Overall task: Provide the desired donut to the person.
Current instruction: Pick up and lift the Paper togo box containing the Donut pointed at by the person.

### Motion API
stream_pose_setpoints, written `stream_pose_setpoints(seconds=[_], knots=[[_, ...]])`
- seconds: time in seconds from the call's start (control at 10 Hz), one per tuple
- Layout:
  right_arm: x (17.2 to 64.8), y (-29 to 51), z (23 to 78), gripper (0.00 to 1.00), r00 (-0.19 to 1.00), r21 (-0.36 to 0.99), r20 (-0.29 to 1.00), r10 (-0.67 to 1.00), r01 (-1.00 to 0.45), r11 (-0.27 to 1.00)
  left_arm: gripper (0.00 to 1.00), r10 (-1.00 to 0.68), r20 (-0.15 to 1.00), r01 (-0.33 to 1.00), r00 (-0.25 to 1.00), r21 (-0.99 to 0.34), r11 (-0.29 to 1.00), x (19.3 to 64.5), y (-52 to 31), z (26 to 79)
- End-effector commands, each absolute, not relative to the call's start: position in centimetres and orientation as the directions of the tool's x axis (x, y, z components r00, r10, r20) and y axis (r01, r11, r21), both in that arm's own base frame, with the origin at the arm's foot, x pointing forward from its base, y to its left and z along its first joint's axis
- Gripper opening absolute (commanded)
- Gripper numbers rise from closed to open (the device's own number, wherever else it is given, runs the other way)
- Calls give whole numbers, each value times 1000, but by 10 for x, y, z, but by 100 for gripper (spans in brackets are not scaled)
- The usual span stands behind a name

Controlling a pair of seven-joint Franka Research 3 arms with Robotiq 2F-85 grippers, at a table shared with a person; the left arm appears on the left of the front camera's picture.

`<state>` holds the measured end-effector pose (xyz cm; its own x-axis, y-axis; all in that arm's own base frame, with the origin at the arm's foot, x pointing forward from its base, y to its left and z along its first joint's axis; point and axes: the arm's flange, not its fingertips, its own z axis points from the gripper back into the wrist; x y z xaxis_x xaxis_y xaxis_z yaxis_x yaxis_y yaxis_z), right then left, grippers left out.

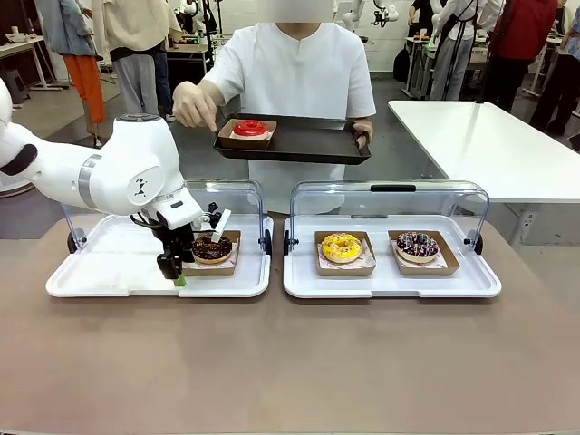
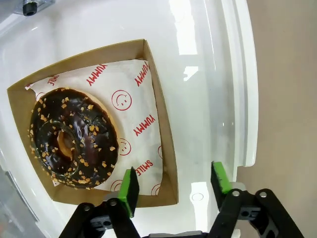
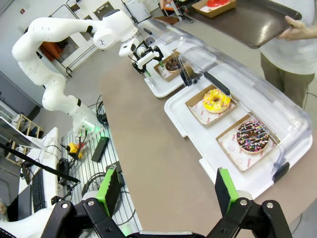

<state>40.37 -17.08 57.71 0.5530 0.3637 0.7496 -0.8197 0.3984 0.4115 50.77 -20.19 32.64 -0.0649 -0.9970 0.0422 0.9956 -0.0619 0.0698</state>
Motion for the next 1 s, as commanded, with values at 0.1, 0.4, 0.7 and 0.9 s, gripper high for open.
stream_pose_setpoints(seconds=[0.1,0.4,0.7,0.9], knots=[[403,-170,576,100,550,412,754,359,-822,393,0,-998,18,995,-54,84,-52,509,-205,327],[403,-170,576,100,550,412,754,359,-822,393,1,-999,19,995,-51,84,-49,510,-205,328],[403,-170,576,100,550,412,754,359,-822,393,0,-998,18,995,-53,83,-51,510,-204,330],[403,-170,576,100,550,412,754,359,-822,393,0,-996,14,993,-83,87,-81,504,-202,337]])
